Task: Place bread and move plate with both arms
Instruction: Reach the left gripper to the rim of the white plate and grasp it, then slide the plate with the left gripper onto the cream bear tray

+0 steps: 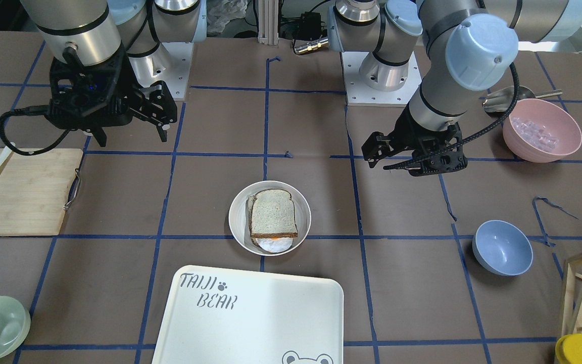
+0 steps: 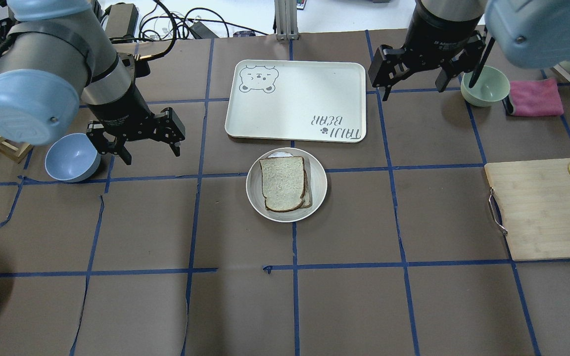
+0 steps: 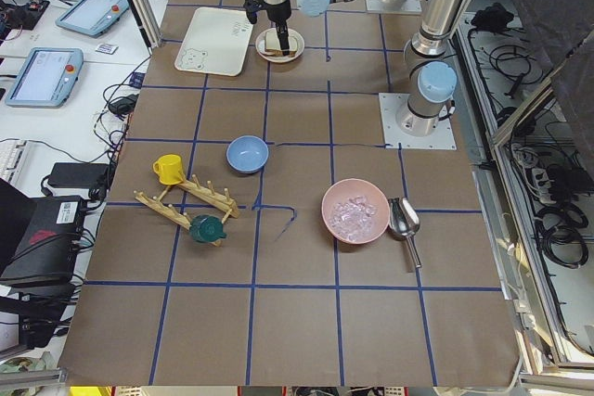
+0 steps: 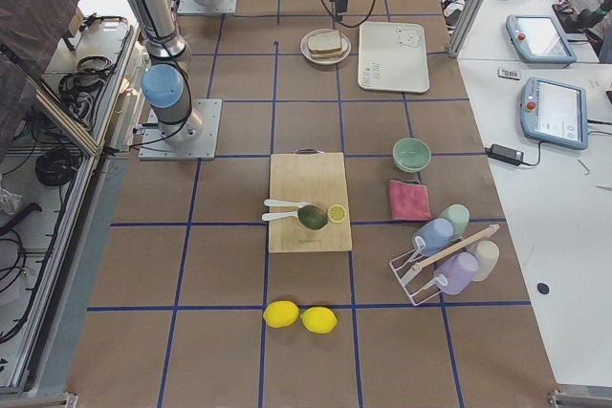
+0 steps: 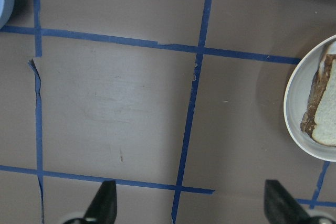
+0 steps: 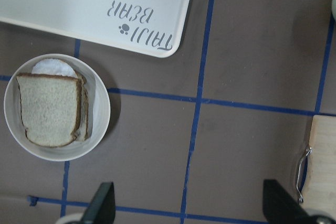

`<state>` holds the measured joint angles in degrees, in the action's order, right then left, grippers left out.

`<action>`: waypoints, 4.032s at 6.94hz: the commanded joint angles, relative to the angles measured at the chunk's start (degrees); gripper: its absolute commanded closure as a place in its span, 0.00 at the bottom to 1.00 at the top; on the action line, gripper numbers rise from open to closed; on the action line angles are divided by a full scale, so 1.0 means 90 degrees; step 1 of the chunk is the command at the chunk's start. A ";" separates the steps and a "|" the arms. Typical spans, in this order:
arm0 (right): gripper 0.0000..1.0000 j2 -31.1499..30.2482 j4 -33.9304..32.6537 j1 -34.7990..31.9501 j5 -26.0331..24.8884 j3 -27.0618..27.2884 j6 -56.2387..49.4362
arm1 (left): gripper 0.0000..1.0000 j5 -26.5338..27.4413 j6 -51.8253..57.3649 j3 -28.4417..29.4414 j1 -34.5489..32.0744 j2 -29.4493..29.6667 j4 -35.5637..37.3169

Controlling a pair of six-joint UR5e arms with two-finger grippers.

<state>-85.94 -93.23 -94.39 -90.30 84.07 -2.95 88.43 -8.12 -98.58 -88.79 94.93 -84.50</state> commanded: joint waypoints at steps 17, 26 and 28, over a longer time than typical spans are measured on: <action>0.00 -0.0021 -0.0099 0.0009 -0.0074 0.0171 -0.0229 | 0.99 -0.0811 0.0033 -0.0804 -0.1238 0.2333 0.3295; 0.00 -0.0012 -0.0080 0.0029 -0.0093 0.0181 -0.0219 | 1.00 -0.1446 0.0619 0.0639 -0.0575 0.1816 0.1685; 0.00 -0.0021 -0.0080 0.0019 -0.0093 0.0181 -0.0219 | 1.00 -0.1514 0.0892 0.1262 -0.0486 0.2204 0.1722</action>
<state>-86.08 -93.96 -94.16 -91.15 85.69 -4.92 75.06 -1.18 -91.03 -93.60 112.77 -68.78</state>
